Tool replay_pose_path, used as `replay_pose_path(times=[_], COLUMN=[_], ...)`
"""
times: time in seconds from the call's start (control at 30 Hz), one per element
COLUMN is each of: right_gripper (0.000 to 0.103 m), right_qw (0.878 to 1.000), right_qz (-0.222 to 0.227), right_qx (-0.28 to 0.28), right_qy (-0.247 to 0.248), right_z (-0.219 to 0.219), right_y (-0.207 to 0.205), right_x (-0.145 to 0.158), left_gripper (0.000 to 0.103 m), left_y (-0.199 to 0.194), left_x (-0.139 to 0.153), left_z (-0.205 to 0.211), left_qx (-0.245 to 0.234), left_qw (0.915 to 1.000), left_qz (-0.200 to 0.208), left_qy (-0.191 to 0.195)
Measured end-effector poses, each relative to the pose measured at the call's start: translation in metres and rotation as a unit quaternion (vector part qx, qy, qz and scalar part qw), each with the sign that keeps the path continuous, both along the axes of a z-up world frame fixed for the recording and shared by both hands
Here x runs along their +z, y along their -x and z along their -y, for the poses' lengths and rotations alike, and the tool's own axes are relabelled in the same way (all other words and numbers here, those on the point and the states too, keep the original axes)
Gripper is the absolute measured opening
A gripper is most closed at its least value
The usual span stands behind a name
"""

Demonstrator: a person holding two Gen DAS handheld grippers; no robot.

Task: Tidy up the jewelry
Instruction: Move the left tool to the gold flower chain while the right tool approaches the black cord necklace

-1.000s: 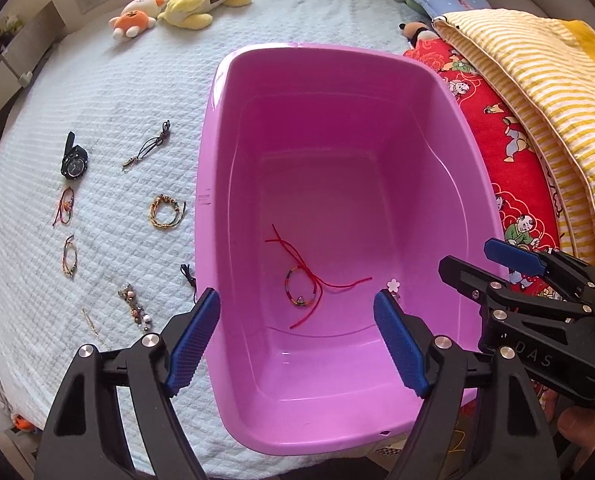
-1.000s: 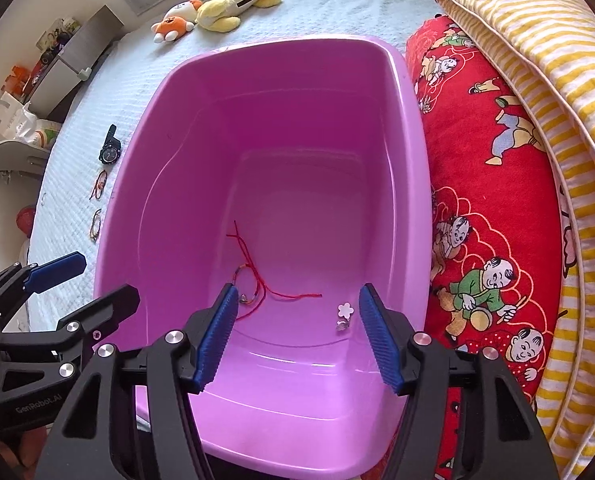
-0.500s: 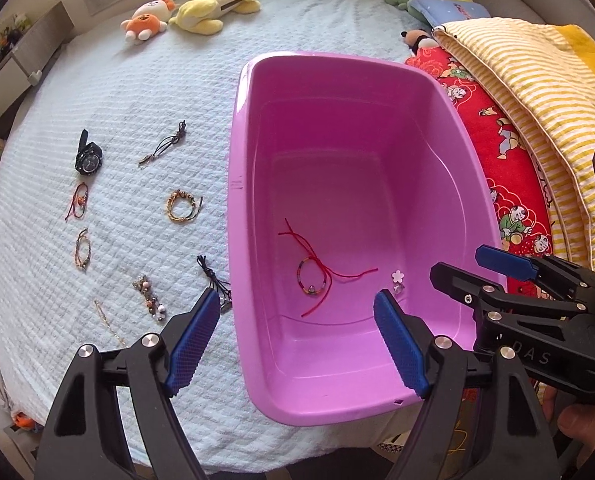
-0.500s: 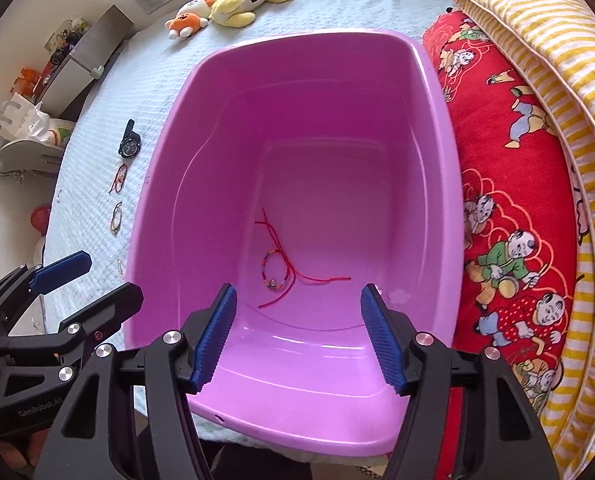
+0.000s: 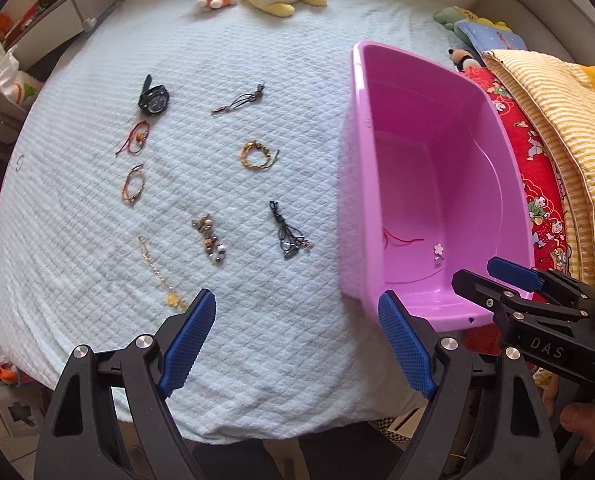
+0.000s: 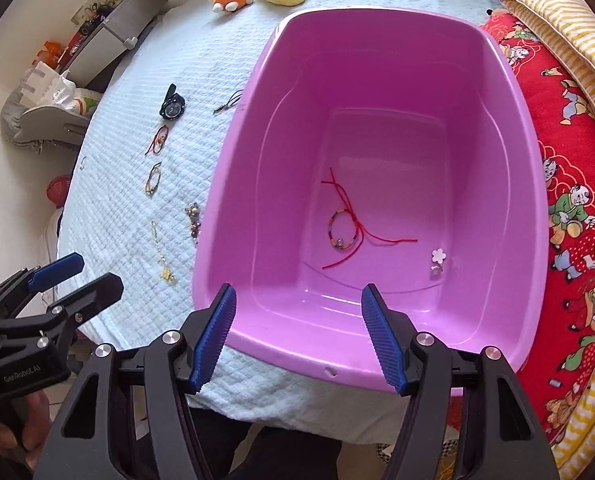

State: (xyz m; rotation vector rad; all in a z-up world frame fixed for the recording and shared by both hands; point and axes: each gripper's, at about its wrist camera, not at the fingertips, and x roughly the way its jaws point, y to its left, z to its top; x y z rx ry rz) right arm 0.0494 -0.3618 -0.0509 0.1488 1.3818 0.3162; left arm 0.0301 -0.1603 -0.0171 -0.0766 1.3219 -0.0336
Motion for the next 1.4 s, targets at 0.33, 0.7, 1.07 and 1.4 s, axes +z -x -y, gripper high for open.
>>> replay_pose_path(times=[0.33, 0.7, 1.07, 1.4], right_gripper=[0.062, 0.062, 0.062, 0.062], right_qw=[1.0, 0.994, 0.987, 0.984], right_qz=[0.017, 0.05, 0.072, 0.132], right_qx=[0.003, -0.091, -0.134, -0.103], right_qy=[0.006, 0.03, 0.053, 0.068], right_z=[-0.077, -0.146, -0.177, -0.179], right_y=[0.05, 0.097, 0.105, 0.075], right_x=[0.002, -0.003, -0.045, -0.125], left_gripper=[0.083, 0.084, 0.084, 0.084], left_y=[0.042, 0.058, 0.062, 0.05], left_x=[0.0, -0.018, -0.075, -0.151], left_z=[-0.109, -0.196, -0.23, -0.21], left_qx=[0.031, -0.007, 0.023, 0.065], left_qw=[0.9991, 0.9987, 0.9987, 0.9925], left_qz=[0.015, 0.034, 0.039, 0.097], left_qy=[-0.025, -0.037, -0.022, -0.035])
